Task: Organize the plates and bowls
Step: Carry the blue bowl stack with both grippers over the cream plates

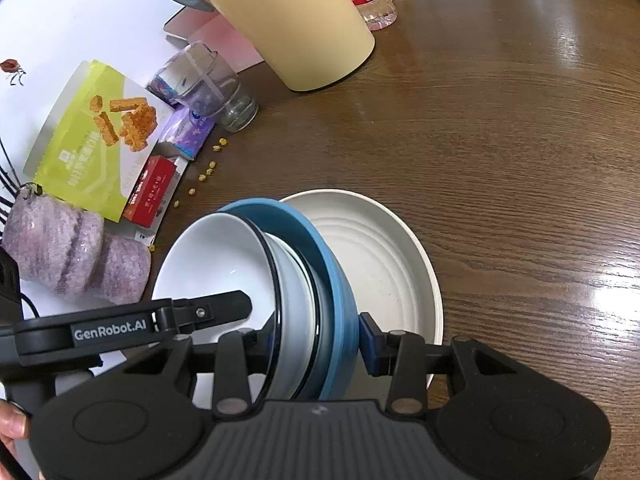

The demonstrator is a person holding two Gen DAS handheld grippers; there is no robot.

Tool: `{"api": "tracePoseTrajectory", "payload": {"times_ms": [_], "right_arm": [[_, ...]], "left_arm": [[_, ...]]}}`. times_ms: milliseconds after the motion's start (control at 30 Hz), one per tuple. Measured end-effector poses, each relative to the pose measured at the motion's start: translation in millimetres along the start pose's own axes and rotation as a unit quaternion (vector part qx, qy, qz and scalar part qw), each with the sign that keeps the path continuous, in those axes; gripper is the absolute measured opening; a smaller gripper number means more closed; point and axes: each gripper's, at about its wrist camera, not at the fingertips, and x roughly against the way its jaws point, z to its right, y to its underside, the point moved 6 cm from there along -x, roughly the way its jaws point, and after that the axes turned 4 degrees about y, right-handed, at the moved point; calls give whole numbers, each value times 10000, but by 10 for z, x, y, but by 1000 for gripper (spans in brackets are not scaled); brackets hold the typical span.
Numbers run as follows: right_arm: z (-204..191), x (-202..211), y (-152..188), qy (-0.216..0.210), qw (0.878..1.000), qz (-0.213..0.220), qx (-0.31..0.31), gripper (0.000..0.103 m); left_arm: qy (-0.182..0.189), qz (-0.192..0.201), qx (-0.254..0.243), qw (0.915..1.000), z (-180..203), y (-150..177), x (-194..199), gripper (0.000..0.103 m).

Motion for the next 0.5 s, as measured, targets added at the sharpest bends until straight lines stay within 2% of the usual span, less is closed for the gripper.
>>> {"api": "tracePoseTrajectory", "payload": {"times_ms": [500], "right_arm": [[57, -103, -52, 42, 10000, 5, -60, 38]], "left_arm": [[-2, -93, -24, 10000, -11, -20, -88, 47]]}}
